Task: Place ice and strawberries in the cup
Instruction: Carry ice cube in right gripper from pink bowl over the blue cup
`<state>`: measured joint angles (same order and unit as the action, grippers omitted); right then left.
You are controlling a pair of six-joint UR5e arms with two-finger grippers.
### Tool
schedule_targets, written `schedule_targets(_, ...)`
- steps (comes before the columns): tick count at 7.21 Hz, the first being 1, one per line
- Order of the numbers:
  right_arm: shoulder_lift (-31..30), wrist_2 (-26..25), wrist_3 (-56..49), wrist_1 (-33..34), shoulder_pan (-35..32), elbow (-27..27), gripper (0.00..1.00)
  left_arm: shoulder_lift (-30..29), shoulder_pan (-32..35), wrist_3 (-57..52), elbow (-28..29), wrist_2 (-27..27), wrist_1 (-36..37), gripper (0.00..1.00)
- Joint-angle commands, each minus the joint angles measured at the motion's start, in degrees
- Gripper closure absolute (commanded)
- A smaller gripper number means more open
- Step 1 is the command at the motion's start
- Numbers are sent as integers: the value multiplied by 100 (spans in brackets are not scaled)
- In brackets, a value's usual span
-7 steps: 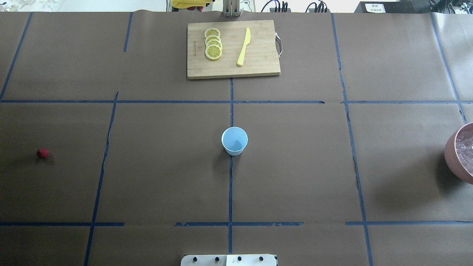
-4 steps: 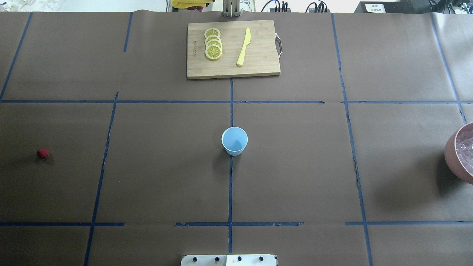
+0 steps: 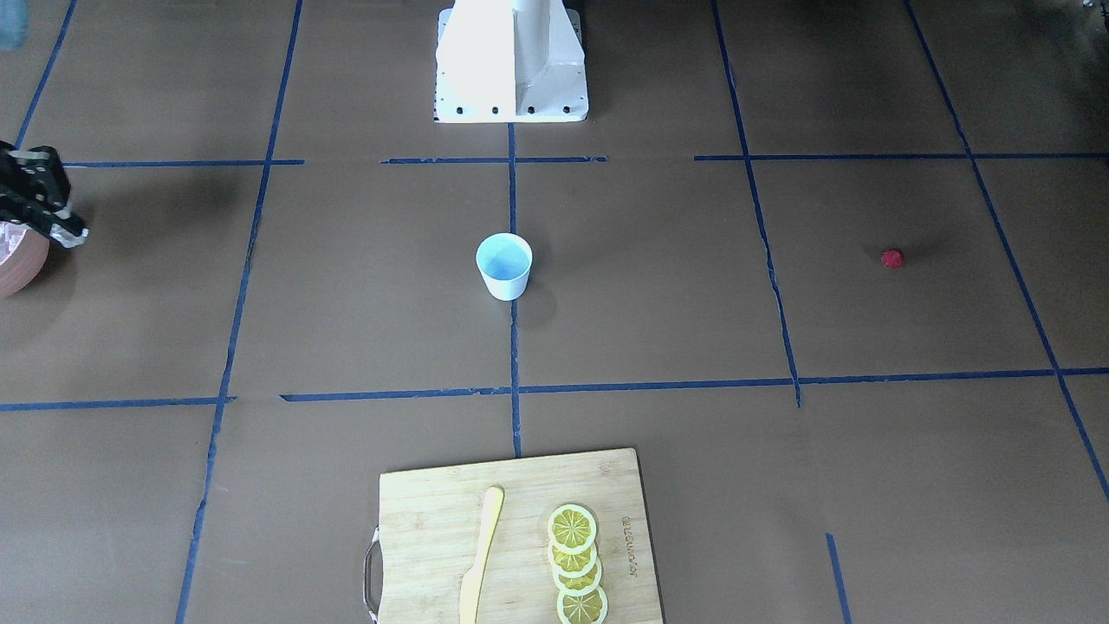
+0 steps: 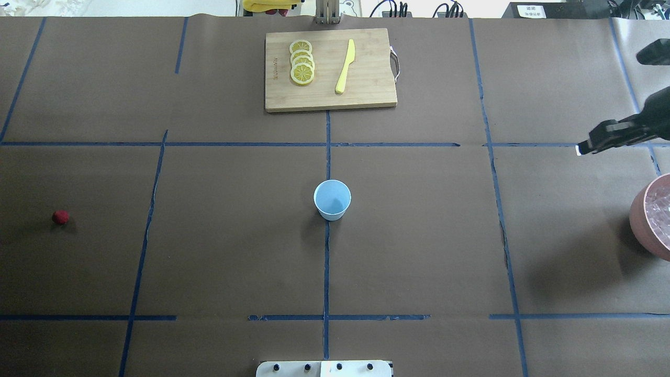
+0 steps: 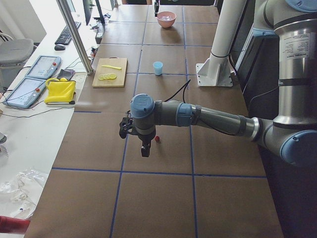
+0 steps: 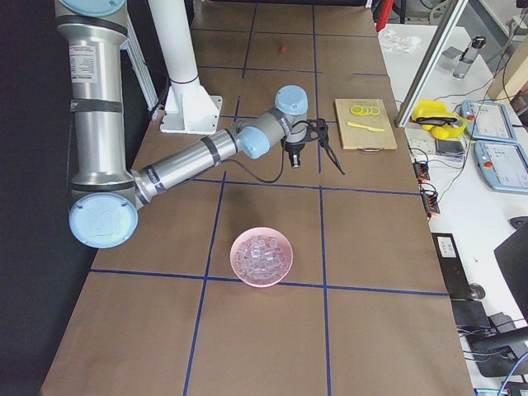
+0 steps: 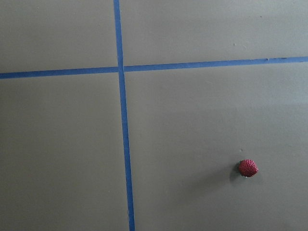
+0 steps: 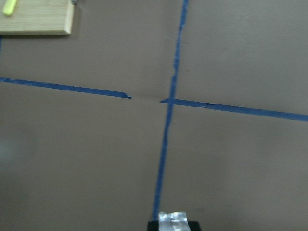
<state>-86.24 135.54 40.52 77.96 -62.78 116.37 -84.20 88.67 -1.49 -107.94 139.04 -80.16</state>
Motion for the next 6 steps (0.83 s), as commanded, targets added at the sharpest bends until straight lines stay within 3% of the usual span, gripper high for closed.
schedule_targets(1, 1209, -158, 1349, 9, 1122, -140, 100, -9, -7, 0, 45, 0, 0, 0)
schedule_targets(4, 2775, -1315, 3062, -52, 2319, -1035, 100, -9, -7, -9, 10, 9, -9, 0)
schedule_targets(6, 3496, -1985, 3399, -79, 2865, -1789, 99, -9, -7, 0, -16, 9, -9, 0)
